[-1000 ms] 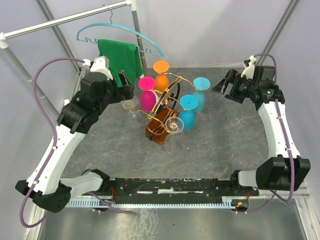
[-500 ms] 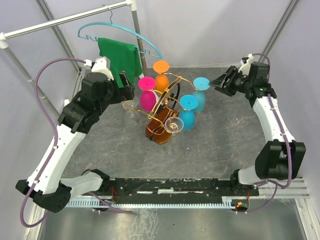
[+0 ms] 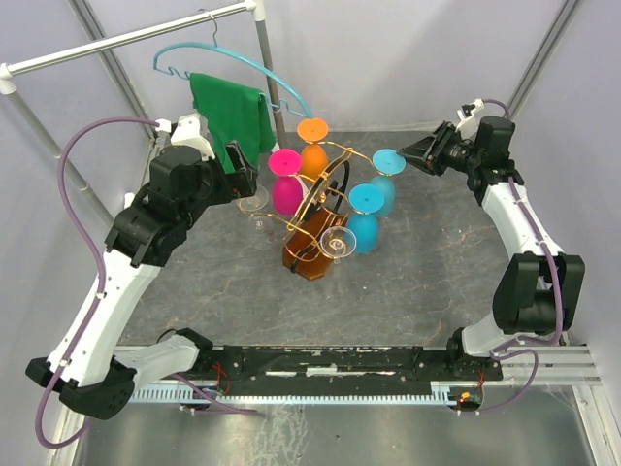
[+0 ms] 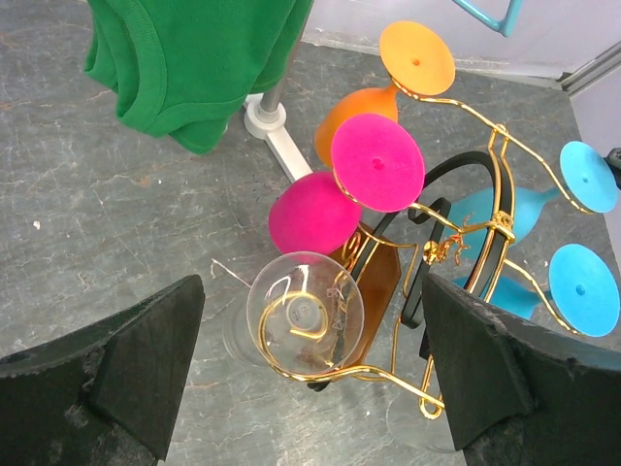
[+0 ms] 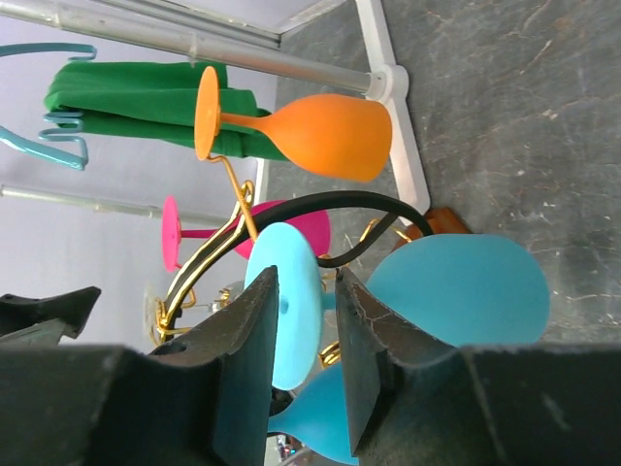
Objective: Take the wine glass off the wine glass rack
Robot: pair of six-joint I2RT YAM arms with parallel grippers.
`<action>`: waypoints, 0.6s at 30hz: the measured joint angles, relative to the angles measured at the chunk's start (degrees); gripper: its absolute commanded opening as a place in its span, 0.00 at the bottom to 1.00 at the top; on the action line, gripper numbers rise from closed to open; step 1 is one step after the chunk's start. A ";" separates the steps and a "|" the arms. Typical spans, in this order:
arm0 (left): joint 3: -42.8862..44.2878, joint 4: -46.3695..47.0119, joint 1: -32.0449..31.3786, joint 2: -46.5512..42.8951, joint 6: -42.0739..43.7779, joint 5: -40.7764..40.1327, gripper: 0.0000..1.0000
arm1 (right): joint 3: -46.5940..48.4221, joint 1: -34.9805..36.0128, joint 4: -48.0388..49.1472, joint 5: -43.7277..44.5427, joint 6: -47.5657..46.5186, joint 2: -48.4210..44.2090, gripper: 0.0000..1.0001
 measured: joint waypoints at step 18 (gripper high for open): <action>-0.31 -0.07 0.00 -0.44 -0.02 -0.02 0.99 | -1.60 0.35 3.87 -5.18 2.54 0.04 0.01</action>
